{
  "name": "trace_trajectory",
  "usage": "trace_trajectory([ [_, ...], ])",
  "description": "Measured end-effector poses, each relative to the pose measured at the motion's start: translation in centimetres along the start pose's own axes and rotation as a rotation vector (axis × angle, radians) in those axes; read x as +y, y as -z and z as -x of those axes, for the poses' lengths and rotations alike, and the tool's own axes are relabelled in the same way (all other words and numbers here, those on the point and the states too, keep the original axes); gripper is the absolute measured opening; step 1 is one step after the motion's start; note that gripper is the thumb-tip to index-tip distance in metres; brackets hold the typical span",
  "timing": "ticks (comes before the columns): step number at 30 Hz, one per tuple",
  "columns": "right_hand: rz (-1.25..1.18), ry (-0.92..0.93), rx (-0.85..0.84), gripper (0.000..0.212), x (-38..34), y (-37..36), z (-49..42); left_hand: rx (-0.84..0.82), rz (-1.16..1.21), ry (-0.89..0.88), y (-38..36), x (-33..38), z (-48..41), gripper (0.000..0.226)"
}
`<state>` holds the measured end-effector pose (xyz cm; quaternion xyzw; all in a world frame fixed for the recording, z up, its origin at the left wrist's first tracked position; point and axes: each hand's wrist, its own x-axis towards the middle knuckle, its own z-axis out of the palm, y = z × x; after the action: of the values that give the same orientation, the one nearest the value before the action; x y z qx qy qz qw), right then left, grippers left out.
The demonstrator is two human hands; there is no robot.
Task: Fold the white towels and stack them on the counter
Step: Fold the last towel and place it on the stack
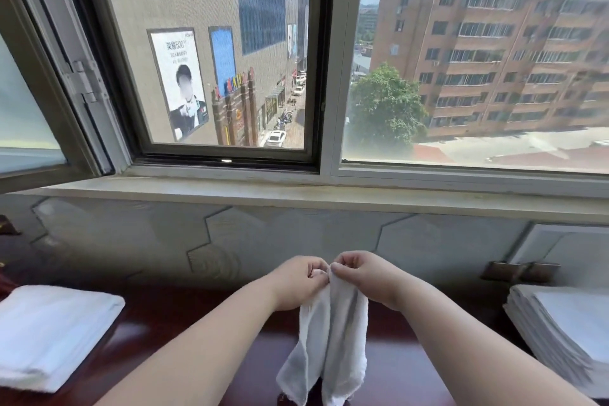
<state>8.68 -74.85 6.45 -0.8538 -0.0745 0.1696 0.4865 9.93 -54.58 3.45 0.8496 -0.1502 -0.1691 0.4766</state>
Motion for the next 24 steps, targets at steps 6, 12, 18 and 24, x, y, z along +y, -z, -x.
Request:
trace_trajectory([
  [6,-0.034,-0.130,0.021,0.029,2.1,1.4,0.5,0.368,-0.175,0.057,2.2,-0.7,-0.9,0.021],
  [12,-0.320,-0.224,0.118,0.016,3.7,2.9,0.8,0.439,-0.252,0.116,4.0,-1.7,-1.3,0.025],
  [18,-0.587,-0.102,0.090,0.018,2.7,2.0,0.8,0.450,-0.191,0.102,3.3,-0.6,-1.8,0.022],
  [24,-0.597,-0.140,0.402,0.026,0.4,-0.5,0.1,0.532,0.023,0.143,2.7,0.7,-1.3,0.011],
])
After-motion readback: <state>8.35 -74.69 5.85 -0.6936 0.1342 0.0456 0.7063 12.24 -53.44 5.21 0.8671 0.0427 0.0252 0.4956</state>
